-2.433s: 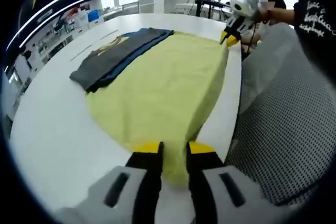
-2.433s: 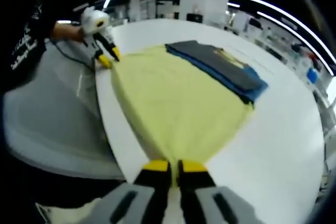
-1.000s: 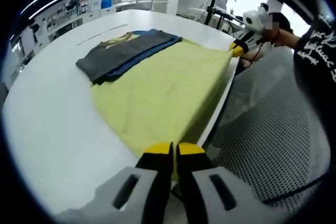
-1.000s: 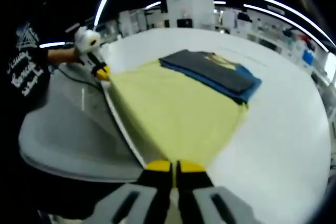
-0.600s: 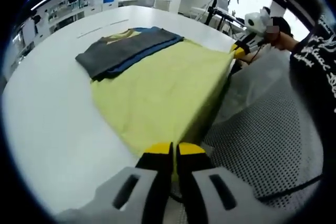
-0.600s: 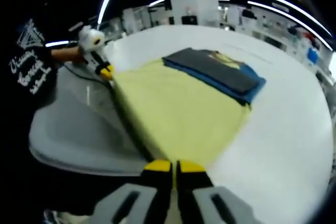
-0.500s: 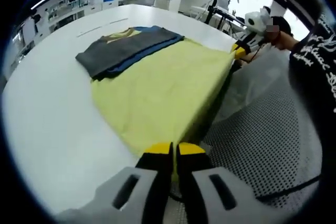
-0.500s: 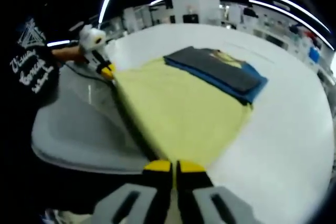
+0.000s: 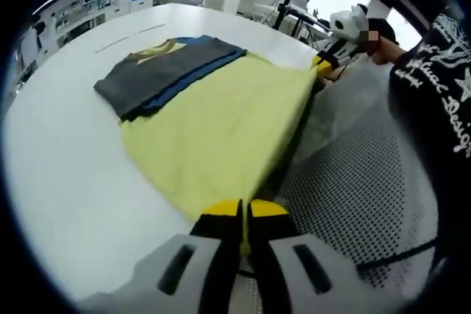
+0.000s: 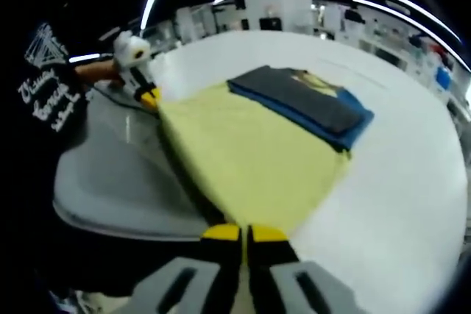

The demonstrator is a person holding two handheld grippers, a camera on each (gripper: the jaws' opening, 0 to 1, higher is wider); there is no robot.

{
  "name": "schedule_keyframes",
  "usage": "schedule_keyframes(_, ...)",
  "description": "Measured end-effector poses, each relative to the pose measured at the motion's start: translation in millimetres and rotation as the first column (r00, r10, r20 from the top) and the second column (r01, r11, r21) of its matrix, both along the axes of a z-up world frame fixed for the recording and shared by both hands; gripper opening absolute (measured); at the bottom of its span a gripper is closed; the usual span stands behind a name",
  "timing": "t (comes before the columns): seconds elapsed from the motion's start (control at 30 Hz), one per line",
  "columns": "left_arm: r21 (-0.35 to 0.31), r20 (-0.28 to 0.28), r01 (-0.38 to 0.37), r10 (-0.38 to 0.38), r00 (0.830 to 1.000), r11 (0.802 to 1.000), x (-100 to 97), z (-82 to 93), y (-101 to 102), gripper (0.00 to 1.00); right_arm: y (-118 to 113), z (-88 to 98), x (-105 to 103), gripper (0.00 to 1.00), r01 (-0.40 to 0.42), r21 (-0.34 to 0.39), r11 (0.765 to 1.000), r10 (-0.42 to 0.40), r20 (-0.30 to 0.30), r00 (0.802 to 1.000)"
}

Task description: Fold the garment on the visible template until the final outline fits inside the template.

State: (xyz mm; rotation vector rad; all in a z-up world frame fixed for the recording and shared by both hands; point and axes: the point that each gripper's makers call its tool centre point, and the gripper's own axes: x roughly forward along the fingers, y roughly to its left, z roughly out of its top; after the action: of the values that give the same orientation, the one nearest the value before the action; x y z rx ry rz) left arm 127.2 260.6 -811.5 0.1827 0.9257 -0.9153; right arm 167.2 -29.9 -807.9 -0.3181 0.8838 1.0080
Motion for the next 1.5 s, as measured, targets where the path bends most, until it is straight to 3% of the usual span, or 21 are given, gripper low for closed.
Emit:
schedule_keyframes(0.43, 0.015, 0.043, -0.014, 0.013, 0.999, 1.0, 21.4, 21.3, 0, 0.0, 0, 18.1, 24, 0.0, 0.035, 0.015, 0.999, -0.036, 0.061, 0.997)
schedule_keyframes(0.53, 0.018, 0.088, -0.015, 0.014, 0.996, 1.0, 30.1, 28.6, 1, 0.0, 0, 23.1, 32, 0.0, 0.041, 0.019, 0.999, -0.042, 0.081, 0.996)
schedule_keyframes(0.83, 0.025, 0.136, -0.012, 0.009, 0.991, 1.0, 49.6, 45.6, 1, 0.0, 3, 42.8, 52, 0.0, 0.042, 0.025, 0.999, -0.045, 0.141, 0.989)
schedule_keyframes(1.5, 0.048, 0.287, -0.019, 0.004, 0.958, 0.999, 120.0, 83.8, 5, 0.0, 4, 74.7, 109, 0.0, 0.061, 0.002, 0.998, -0.06, 0.262, 0.963)
